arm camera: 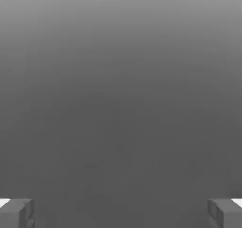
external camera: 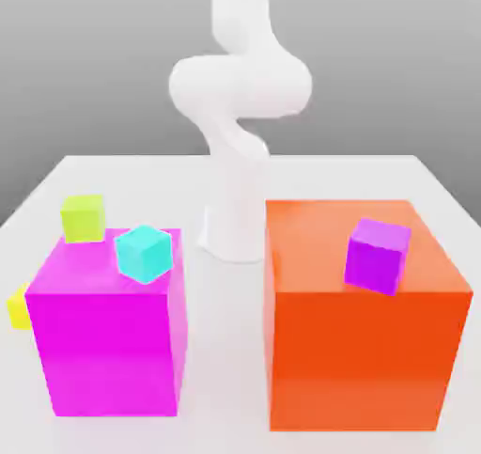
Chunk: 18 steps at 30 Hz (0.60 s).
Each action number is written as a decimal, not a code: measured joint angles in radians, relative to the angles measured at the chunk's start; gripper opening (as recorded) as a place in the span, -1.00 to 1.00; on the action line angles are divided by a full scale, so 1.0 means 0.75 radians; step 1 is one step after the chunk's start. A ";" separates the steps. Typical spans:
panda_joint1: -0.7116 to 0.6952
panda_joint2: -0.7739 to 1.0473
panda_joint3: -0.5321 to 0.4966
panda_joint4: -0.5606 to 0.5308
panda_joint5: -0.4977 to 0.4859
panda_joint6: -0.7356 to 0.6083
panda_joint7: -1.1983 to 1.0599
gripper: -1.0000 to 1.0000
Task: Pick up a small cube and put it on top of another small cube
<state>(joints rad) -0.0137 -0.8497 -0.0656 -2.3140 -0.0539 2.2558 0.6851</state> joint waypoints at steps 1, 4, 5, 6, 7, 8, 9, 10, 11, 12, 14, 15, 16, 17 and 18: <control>-0.006 -0.027 -0.040 -0.008 -0.033 -0.024 -0.064 0.00; -0.029 -0.095 -0.154 -0.034 -0.120 -0.084 -0.254 0.00; -0.036 -0.114 -0.193 -0.043 -0.149 -0.101 -0.316 0.00; -0.043 -0.131 -0.232 -0.052 -0.177 -0.117 -0.378 0.00; -0.051 -0.147 -0.271 -0.061 -0.205 -0.131 -0.439 0.00; -0.059 -0.161 -0.312 -0.071 -0.233 -0.144 -0.502 0.00; -0.066 -0.173 -0.353 -0.081 -0.261 -0.155 -0.564 0.00; -0.073 -0.183 -0.394 -0.091 -0.290 -0.164 -0.626 0.00; -0.079 -0.191 -0.437 -0.101 -0.318 -0.172 -0.688 0.00; -0.084 -0.197 -0.481 -0.112 -0.347 -0.179 -0.748 0.00; -0.093 -0.203 -0.569 -0.133 -0.405 -0.187 -0.870 0.00; -0.096 -0.203 -0.614 -0.144 -0.434 -0.188 -0.930 0.00; -0.099 -0.200 -0.659 -0.155 -0.463 -0.187 -0.990 0.00; -0.100 -0.195 -0.705 -0.167 -0.491 -0.184 -1.050 0.00; -0.101 -0.187 -0.752 -0.178 -0.520 -0.180 -1.109 0.00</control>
<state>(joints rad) -0.0892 -0.9901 -0.6297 -2.4475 -0.4437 2.1205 -0.1464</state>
